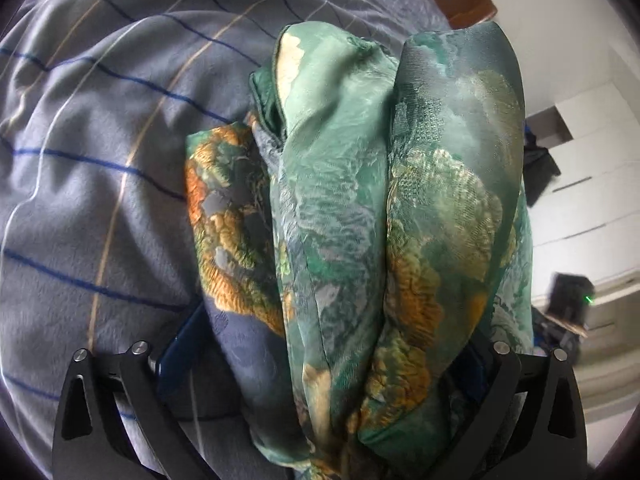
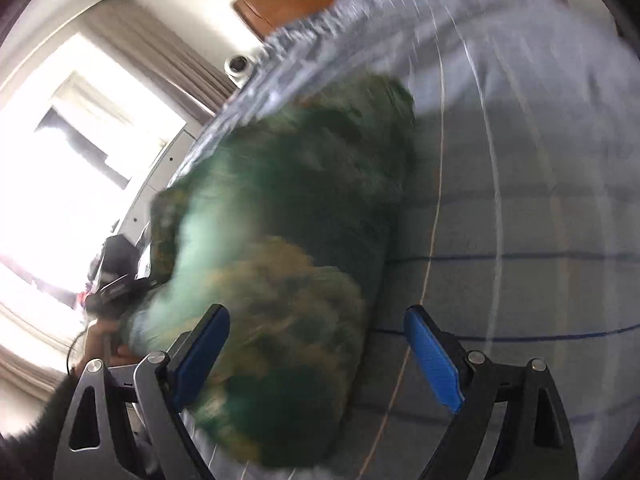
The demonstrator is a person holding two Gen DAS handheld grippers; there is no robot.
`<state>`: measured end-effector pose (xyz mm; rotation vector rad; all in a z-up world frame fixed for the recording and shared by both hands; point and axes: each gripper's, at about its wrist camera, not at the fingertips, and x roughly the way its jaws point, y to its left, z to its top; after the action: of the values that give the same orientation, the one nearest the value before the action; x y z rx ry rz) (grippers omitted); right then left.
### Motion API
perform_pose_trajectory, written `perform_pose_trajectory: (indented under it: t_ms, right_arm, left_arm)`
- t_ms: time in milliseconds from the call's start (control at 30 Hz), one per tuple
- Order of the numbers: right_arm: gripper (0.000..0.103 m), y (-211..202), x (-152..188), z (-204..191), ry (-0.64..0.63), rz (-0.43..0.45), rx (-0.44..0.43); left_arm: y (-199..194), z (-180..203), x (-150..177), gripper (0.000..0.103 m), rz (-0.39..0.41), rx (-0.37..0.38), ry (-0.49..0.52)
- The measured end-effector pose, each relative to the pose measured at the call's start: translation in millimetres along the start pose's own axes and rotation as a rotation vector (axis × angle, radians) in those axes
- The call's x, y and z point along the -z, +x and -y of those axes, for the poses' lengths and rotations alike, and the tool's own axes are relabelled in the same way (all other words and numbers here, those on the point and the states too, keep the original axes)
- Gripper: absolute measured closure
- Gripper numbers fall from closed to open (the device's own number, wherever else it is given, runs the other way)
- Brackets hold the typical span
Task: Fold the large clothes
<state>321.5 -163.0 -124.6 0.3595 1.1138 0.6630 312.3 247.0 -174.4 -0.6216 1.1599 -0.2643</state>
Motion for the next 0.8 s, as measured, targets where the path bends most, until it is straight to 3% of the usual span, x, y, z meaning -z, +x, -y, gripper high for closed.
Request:
perform_pose_trajectory:
  t_ms: [100,200,300,367,467,667,800]
  right_arm:
    - [0.012,30.2,-2.6,18.0,0.068,-0.032,-0.151]
    - [0.02,48.2,-12.9,15.2,0.053,-0.052,-0.202]
    - [0.023,56.0,-21.7,-19.0,-0.103,-0.041,-0.075]
    - [0.027,54.3,-17.1,-51.3,-0.254,-0.024,0.035]
    - [0.03,45.9,-3.7,-92.9,-0.439,0.031,0.149]
    - [0.031,16.4,-7.9,-130.9,-0.549,0.178,0.149]
    - [0.031,8.3,-46.6,-116.8,-0.524,0.214,0.114]
  left_arm:
    - [4.0,3.4,-7.3,0.0,0.001,-0.002,0.029]
    - [10.9,1.4,-9.1,0.0,0.012,0.035,0.009]
    - [14.2,13.1,-6.7,0.003,0.007,0.016,0.0]
    - [6.0,28.7,-2.7,0.034,0.022,-0.014,0.03]
    - [-18.0,57.7,3.5,0.053,0.048,-0.069,0.112]
    - [-56.9,92.8,1.9,0.053,0.156,-0.06,0.175]
    - [-43.8,109.8,-37.4,0.052,0.206,-0.074,0.206]
